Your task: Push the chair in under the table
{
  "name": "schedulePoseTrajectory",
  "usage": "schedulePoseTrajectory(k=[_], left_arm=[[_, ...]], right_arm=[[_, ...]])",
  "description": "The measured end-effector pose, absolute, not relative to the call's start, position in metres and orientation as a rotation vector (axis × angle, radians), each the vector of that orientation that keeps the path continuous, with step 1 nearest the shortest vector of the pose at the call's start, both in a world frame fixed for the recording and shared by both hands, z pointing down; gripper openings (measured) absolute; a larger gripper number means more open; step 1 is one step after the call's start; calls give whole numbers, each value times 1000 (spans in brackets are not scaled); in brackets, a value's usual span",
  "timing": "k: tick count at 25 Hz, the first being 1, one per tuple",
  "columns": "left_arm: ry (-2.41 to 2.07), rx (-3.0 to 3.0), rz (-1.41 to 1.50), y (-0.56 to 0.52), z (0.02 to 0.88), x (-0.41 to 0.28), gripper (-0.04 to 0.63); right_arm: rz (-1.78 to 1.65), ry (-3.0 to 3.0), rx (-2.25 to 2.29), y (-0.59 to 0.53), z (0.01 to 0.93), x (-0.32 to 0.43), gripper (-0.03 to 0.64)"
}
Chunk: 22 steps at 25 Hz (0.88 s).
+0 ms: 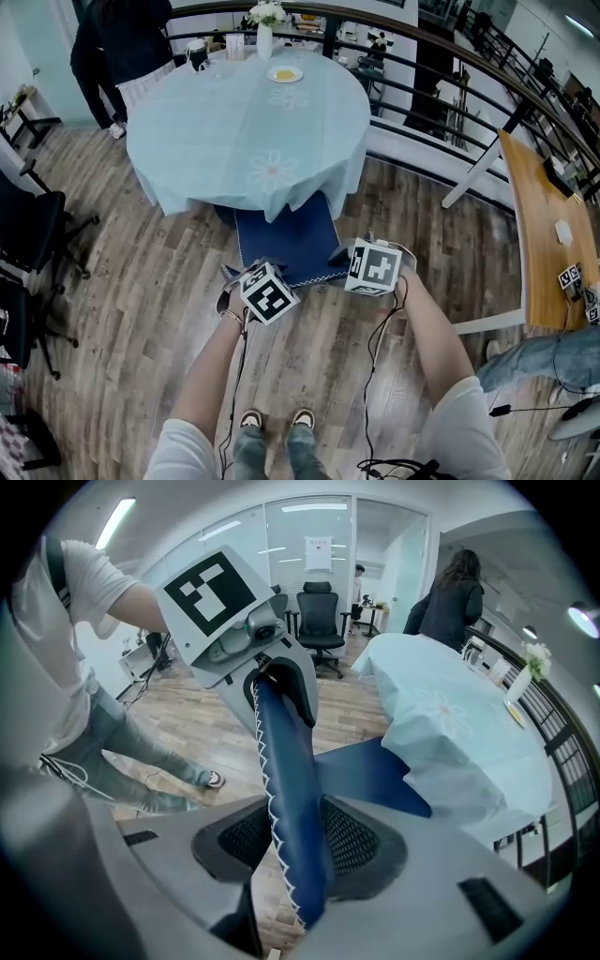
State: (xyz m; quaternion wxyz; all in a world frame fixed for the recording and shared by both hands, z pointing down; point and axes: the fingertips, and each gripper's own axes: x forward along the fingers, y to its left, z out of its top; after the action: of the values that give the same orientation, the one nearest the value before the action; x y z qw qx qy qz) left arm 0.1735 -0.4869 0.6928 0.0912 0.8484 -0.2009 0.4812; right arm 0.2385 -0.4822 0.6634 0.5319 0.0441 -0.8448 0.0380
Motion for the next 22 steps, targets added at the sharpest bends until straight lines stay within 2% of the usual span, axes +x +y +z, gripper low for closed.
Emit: schedulePoseTrajectory(k=[5,15,18,21,22], left_arm=[[-630,2590,1450,-478,687,174,241],[-766,2706,1238,-456,613,173,235],[-875,2701,1070,-444,591,168,144],[-953,2690,1002,-425,577,159,69],[-975,2693,981,-420,572,157,57]], right_arm=[[50,-1995,156,-477,662,240,155],[14,-2064,327,-466,602,235,153],[-12,-2102,436,-454,580,236,138],[-31,-2185,608,-442,560,234,58],[-30,-2218,675,-440,553,234,51]])
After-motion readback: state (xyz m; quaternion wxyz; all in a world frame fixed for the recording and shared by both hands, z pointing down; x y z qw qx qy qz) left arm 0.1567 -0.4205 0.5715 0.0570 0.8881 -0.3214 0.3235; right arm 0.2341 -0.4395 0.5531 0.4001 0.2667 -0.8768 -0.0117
